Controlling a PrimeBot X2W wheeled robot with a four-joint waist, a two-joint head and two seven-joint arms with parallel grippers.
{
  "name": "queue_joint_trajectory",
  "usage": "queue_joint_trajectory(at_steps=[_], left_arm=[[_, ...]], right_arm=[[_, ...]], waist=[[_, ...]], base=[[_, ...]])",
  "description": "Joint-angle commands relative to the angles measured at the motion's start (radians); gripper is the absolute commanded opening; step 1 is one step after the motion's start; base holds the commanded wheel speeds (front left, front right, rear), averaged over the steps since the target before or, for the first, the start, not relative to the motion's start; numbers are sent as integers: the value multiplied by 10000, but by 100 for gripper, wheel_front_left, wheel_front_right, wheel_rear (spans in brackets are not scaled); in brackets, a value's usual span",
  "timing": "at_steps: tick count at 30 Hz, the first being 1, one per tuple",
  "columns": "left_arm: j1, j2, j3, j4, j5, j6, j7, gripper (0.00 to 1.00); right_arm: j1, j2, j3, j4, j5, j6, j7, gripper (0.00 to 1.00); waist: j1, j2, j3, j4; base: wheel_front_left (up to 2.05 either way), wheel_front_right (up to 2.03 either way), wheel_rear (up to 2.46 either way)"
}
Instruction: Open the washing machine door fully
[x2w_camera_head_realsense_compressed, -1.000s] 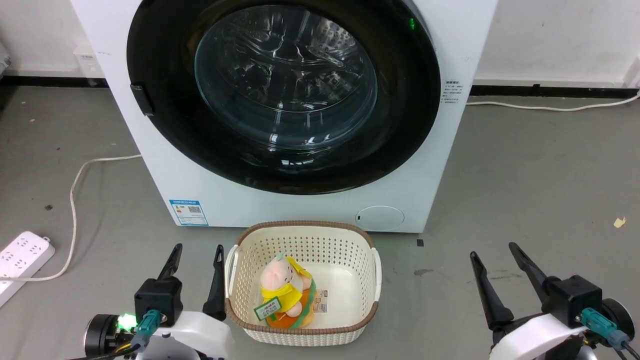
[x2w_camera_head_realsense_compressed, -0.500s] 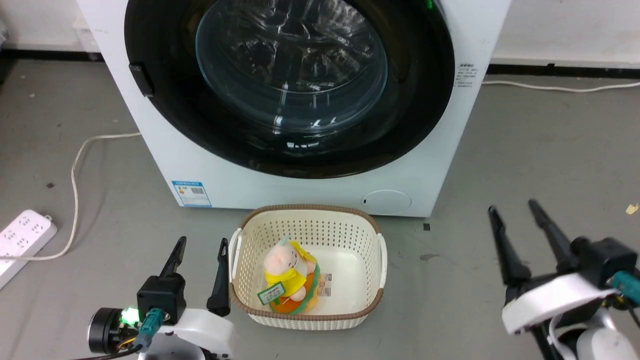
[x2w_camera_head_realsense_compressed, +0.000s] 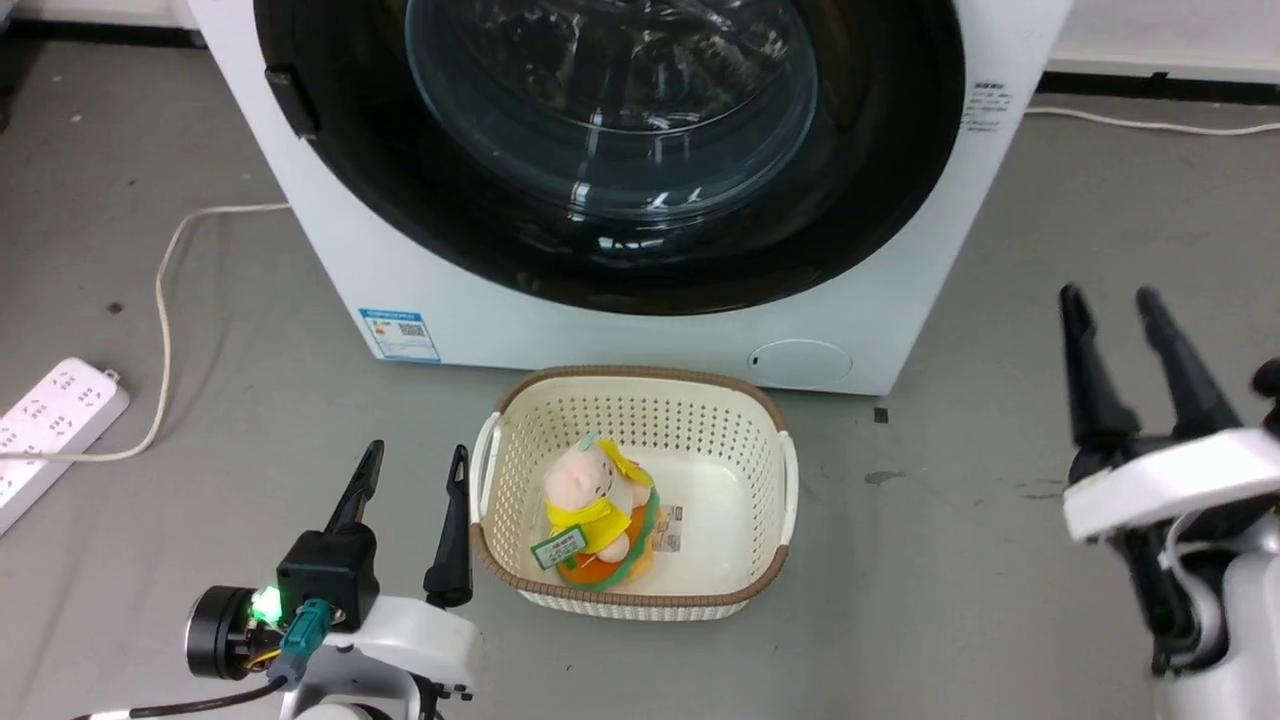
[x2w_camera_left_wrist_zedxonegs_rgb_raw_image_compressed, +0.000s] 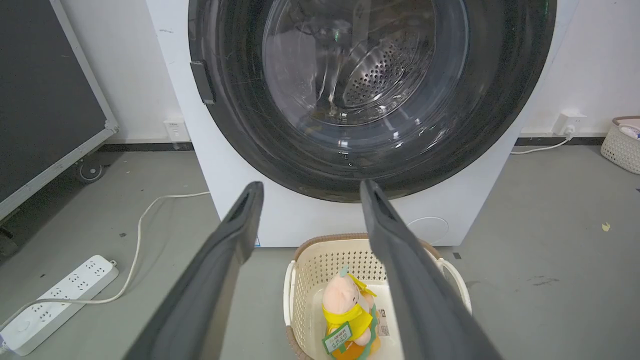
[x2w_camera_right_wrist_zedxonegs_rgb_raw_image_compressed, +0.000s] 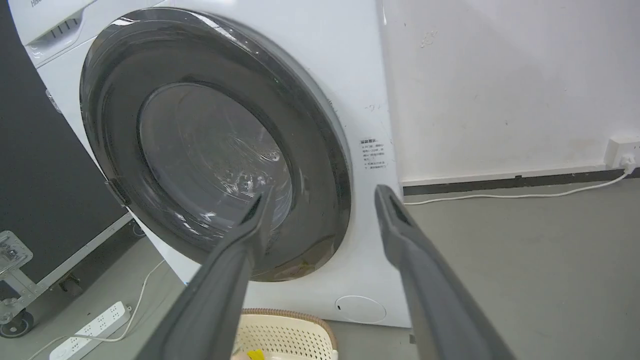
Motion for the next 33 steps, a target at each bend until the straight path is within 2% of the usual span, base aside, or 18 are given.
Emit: queue_joint_trajectory(at_steps=[1, 4, 5, 6, 10, 12, 19, 33], left_arm=[[-188, 10, -70, -5, -77, 29, -107, 100], [-246, 11, -143, 10, -126, 52, -170, 100], [-266, 11, -167, 13, -141, 58, -191, 100], [-287, 11, -189, 14, -155, 66, -212, 100], [-374, 12, -254, 15, -206, 77, -296, 100], [-424, 12, -293, 9, -236, 89, -379, 100], [-575, 14, -371, -42, -269, 73, -525, 100], [-974, 16, -574, -62, -395, 85, -797, 100]], right_arm=[[-354, -3, -129, 90, 282, -1, 63, 100], [-744, 74, -402, 285, 660, -1, 225, 100], [-873, 95, -501, 364, 772, -1, 286, 47], [-1006, 113, -594, 433, 879, -2, 343, 0], [-1566, 163, -987, 802, 1246, -2, 600, 0], [-2297, 281, -1476, 1382, 1698, -2, 950, 0], [-3850, 329, -2400, 2730, 2211, -2, 1751, 0], [-6925, -132, -3754, 5607, 2220, -3, 3590, 0]], waist=[[-1, -1, 67, 58], [-1, -1, 162, 132], [-1, -1, 195, 159], [-1, -1, 232, 183], [-1, -1, 396, 282], [-1, -1, 590, 346], [-1, -1, 1009, 500], [-1, -1, 1898, 873]], base=[[0, 0, 0], [0, 0, 0], [0, 0, 0], [0, 0, 0], [0, 0, 0], [0, 0, 0], [0, 0, 0], [0, 0, 0]])
